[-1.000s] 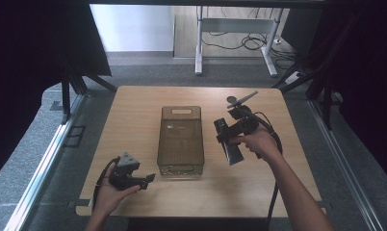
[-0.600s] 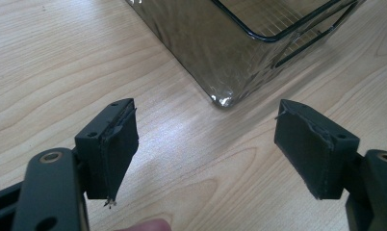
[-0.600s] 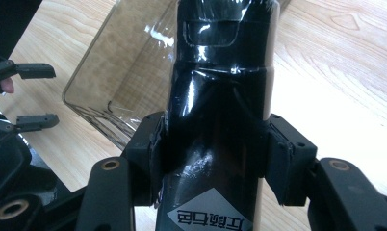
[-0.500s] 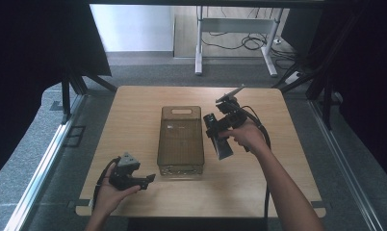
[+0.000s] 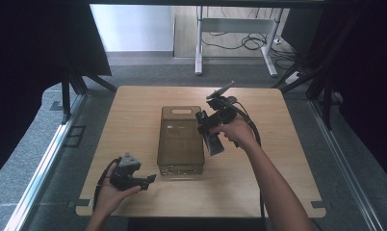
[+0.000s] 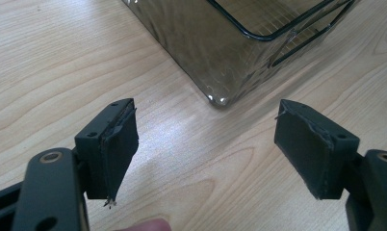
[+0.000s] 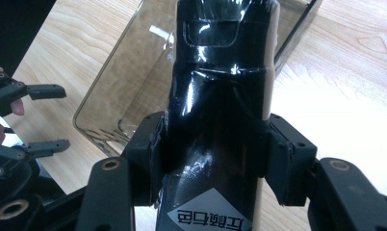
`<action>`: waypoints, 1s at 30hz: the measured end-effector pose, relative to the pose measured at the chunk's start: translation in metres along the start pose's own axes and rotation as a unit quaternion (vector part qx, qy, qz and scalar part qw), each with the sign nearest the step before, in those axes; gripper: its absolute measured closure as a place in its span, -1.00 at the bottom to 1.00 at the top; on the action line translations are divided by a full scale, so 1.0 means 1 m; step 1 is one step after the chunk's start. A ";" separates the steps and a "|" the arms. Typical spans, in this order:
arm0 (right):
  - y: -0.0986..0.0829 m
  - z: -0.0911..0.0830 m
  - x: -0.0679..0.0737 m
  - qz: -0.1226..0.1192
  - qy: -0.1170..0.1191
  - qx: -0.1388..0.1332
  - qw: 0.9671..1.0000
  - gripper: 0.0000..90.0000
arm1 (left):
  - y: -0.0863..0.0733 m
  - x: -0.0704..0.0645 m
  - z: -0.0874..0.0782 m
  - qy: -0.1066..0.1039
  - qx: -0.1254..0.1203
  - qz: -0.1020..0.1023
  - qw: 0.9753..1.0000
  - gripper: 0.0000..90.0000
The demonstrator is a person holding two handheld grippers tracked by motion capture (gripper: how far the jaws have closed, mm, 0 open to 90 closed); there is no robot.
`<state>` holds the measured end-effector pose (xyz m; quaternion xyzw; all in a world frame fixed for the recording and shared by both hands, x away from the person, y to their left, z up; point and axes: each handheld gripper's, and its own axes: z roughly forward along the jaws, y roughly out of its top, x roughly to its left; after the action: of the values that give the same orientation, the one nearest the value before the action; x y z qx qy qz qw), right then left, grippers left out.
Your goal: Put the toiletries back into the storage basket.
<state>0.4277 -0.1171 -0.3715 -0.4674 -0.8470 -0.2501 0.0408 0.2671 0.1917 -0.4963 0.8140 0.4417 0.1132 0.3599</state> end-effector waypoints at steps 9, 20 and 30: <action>0.010 0.011 0.006 0.003 0.007 0.004 1.000 0.03 | 0.000 0.000 0.000 -0.001 0.001 0.003 1.000 -0.47; 0.020 0.022 0.012 0.008 0.004 0.012 1.000 0.04 | 0.000 0.000 0.000 -0.002 0.002 0.002 1.000 -0.47; 0.030 0.039 0.019 0.015 0.000 0.027 1.000 0.04 | 0.000 0.000 0.001 -0.005 0.004 0.004 1.000 -0.48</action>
<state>0.4483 -0.0708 -0.3884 -0.4787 -0.8464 -0.2261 0.0571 0.2679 0.1914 -0.4971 0.8178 0.4367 0.1090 0.3585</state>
